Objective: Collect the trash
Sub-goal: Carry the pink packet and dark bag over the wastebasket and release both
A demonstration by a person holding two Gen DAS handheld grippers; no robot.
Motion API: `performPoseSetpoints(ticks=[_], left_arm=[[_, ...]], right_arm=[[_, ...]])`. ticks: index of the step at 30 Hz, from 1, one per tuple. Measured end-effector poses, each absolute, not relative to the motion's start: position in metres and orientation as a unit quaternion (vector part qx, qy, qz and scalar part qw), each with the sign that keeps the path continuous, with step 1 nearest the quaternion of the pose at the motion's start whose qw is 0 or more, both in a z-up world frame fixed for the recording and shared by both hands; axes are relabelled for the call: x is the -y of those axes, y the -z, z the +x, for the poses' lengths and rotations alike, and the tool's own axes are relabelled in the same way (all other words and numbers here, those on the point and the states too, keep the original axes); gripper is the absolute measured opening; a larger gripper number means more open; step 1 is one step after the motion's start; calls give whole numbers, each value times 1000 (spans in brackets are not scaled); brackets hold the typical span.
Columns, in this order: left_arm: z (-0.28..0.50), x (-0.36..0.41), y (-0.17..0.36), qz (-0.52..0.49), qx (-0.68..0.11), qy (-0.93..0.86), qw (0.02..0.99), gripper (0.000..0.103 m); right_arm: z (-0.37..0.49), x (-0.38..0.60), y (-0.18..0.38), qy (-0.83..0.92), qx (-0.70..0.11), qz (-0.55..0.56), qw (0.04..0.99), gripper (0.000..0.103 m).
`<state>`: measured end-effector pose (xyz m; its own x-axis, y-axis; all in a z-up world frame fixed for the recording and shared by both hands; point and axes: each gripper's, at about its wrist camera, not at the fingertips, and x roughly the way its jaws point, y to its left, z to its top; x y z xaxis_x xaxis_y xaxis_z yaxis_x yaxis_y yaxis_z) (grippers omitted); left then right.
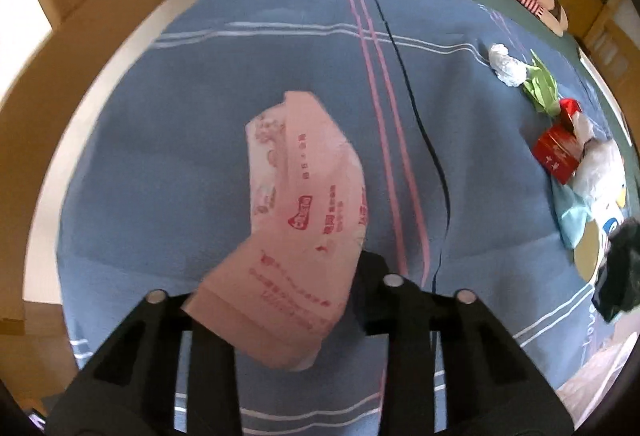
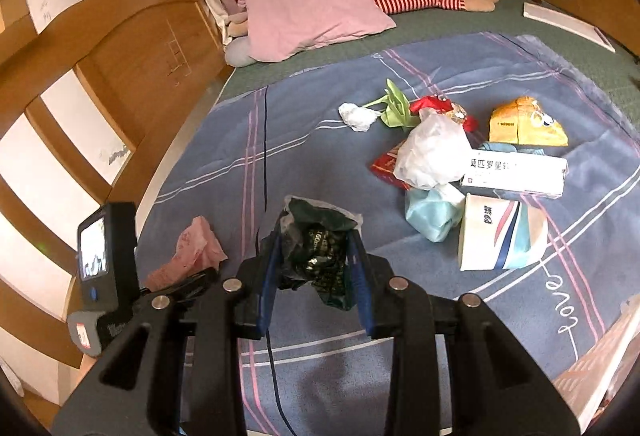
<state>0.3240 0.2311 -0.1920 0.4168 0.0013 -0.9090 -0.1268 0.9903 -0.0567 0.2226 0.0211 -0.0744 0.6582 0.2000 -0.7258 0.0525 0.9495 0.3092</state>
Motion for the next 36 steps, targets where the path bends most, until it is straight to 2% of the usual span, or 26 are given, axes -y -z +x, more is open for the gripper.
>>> performPoseSetpoints(ticks=[5,9,12,16,20,23,25,26,28,31,36], left_arm=[[303,-227,146,-67,-467,-21,881,25],[270,-205,96,-62,-373,17,925,25],[251,-186,81,-56,-320,49,945,25],[257,-179,96,-72,-330,40,940,25],[254,-179,115,-119,-341,64,931,25],[237,-167,128,-89,-344,53,933,24],[209,-149,114,-60,-364,6,929,23],[187,-138,95,-73,-349,24,934,23],[139,-99,55,-65,-303,93,946,23],[83,-25,26,-28,-286,211,934,24],[33,86,41,-37,-336,380,861,24]], right_arm=[[221,-17,74,-45,-408,170,896,34],[203,5,70,-70,-371,236,895,34],[178,30,63,-71,-378,257,887,34],[138,83,36,-51,-362,258,894,34],[71,172,-11,3,-309,247,919,34],[28,228,-24,25,-300,242,922,34],[-6,265,-23,51,-298,228,926,34],[-20,282,-20,71,-303,213,926,34],[-48,315,-8,120,-319,196,919,34],[-71,347,2,123,-328,235,907,34],[-103,388,-5,168,-292,257,906,34]])
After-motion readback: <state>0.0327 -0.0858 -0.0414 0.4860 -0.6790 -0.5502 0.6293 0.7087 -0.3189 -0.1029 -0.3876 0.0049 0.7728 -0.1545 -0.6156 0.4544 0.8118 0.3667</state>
